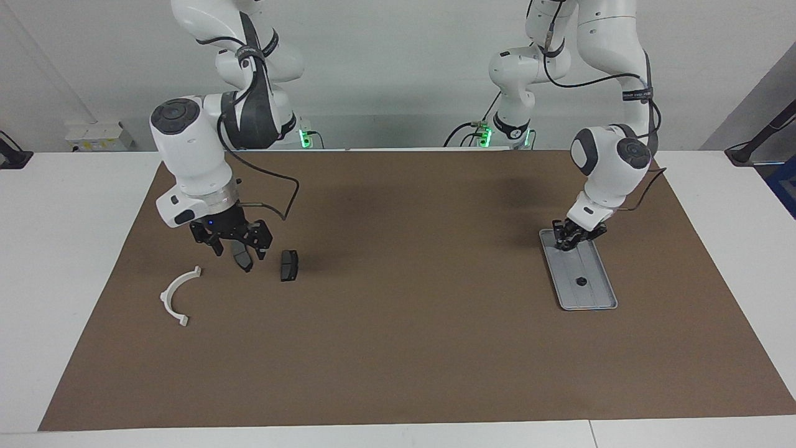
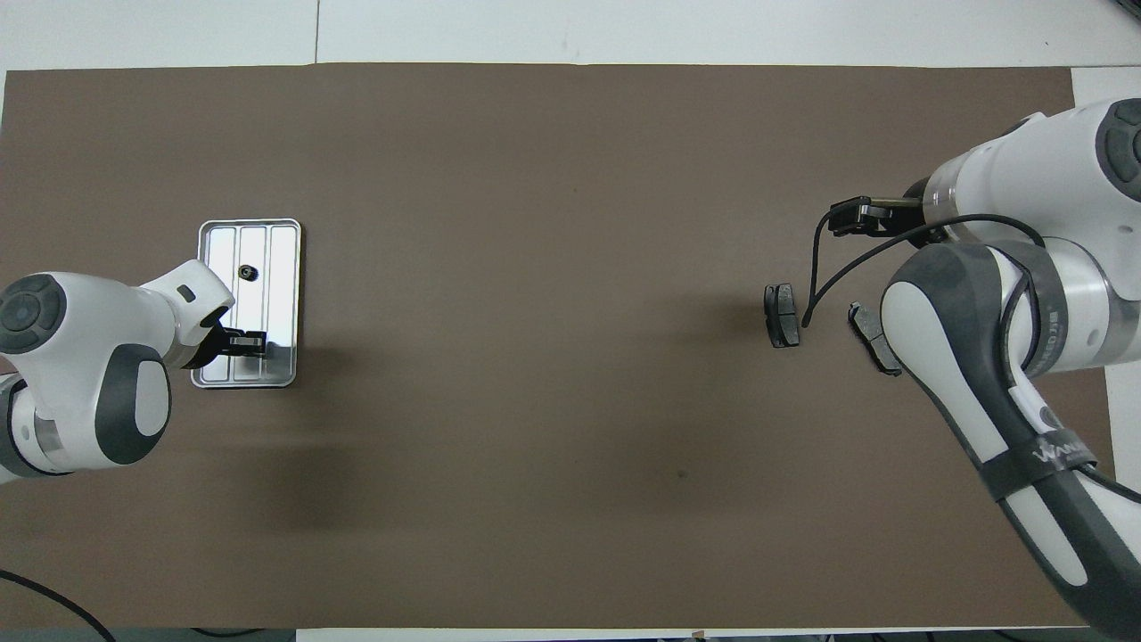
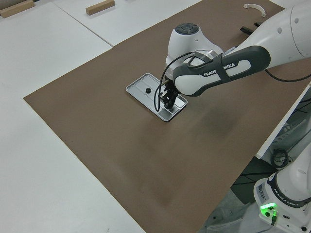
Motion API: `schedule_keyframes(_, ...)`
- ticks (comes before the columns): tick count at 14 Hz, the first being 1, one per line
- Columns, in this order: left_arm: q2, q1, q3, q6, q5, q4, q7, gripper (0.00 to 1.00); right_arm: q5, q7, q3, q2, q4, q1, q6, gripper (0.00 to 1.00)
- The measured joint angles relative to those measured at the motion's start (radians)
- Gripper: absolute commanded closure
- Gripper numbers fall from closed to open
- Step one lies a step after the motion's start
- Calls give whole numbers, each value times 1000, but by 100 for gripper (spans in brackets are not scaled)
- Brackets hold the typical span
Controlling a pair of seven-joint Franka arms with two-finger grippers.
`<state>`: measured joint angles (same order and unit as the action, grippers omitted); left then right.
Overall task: Place bearing gear from tray to pile
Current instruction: 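Grasp the dark bearing in the silver tray with the left gripper, then carry the bearing to the table center and release it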
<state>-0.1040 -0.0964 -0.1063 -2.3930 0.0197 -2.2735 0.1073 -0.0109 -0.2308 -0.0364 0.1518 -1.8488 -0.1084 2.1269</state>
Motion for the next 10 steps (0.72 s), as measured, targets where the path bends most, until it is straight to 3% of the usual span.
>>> schedule_keyframes(4,-4,150,-3,223,0,238,-295,100,0,0,-1,0,0,6,6,0)
schedule_keyframes(10,-71,518,-11,190,-57,287,-914,100,0,49,-4,0,0,49,6,0)
